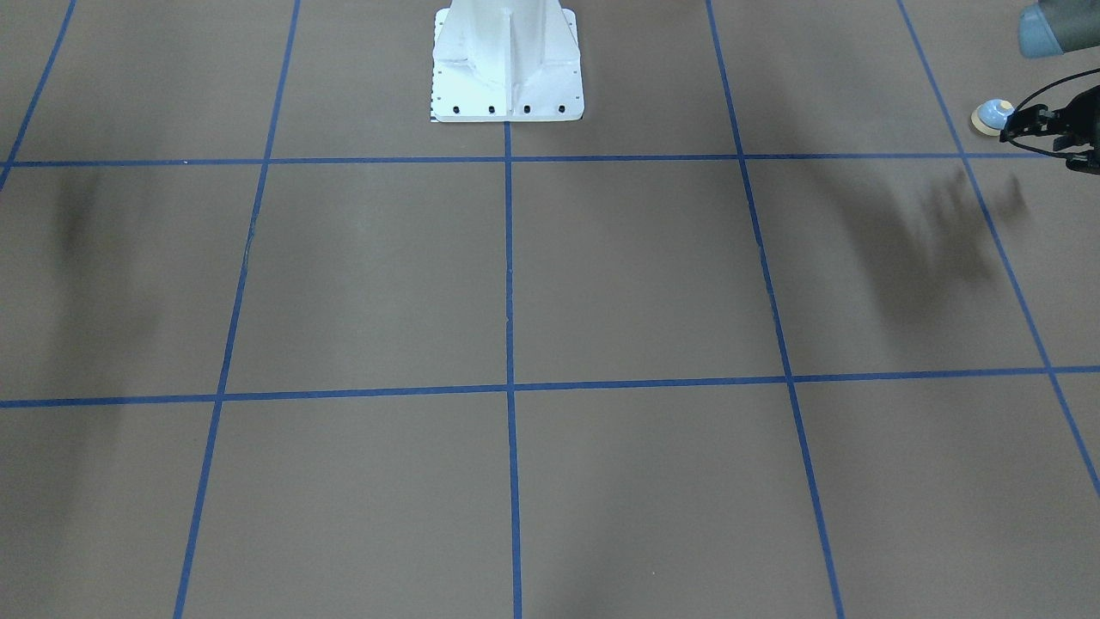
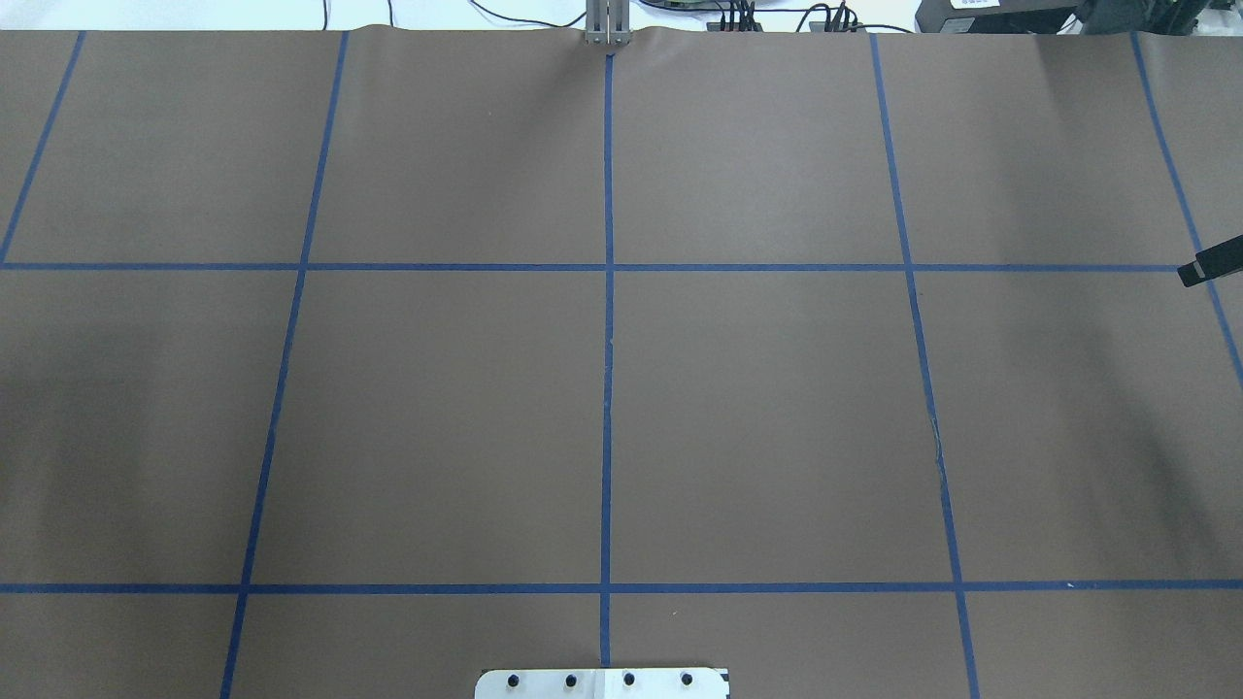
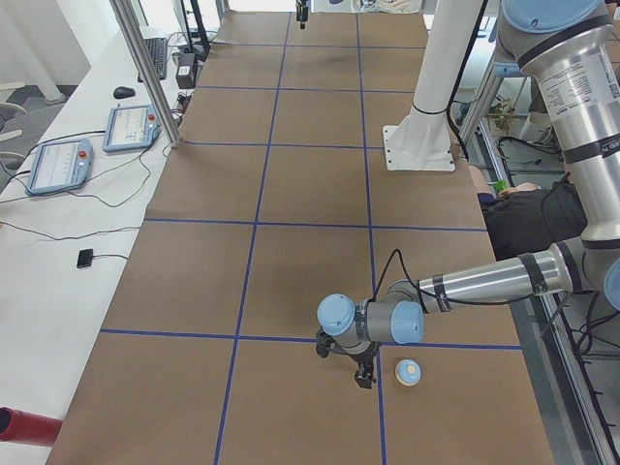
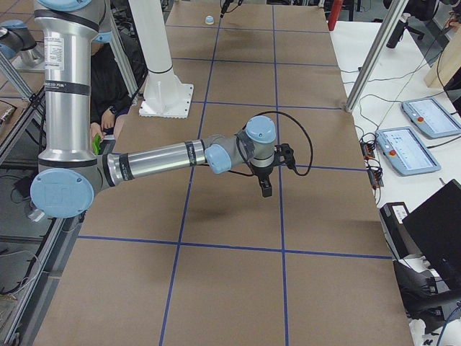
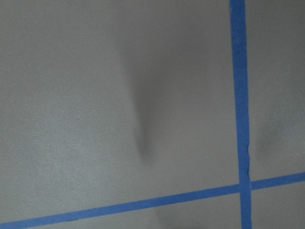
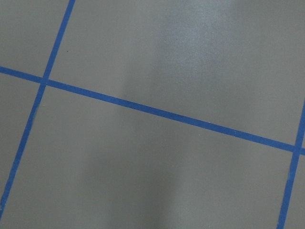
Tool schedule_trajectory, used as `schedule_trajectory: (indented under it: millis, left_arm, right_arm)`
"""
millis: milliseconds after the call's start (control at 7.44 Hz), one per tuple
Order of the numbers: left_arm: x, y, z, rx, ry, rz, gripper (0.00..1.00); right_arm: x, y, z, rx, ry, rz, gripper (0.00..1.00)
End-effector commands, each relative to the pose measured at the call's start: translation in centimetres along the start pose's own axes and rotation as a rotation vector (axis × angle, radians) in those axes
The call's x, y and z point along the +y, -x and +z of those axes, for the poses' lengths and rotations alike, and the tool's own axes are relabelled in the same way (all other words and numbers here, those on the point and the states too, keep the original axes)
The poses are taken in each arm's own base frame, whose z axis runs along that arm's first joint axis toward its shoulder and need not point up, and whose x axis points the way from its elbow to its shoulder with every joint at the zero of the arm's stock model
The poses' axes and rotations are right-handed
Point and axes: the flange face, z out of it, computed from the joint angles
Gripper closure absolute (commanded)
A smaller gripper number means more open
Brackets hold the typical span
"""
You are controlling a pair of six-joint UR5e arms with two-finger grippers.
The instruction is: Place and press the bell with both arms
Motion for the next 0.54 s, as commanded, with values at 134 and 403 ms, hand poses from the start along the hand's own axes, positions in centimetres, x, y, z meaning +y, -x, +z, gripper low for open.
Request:
schedule_trajectory:
  millis: [134,403]
  left_arm:
    - [1.5,-1.0,2.9,-0.010,0.102,-0.003,0.00]
    - [1.8,-2.0,4.8,-0.026,0.171,0.006,0.00]
  right_arm:
    - [0.0,0.0,0.0,0.000,-0.002,-0.001,0.00]
    - [0.1,0.0,0.0,0.001,-0.001,0.000,0.00]
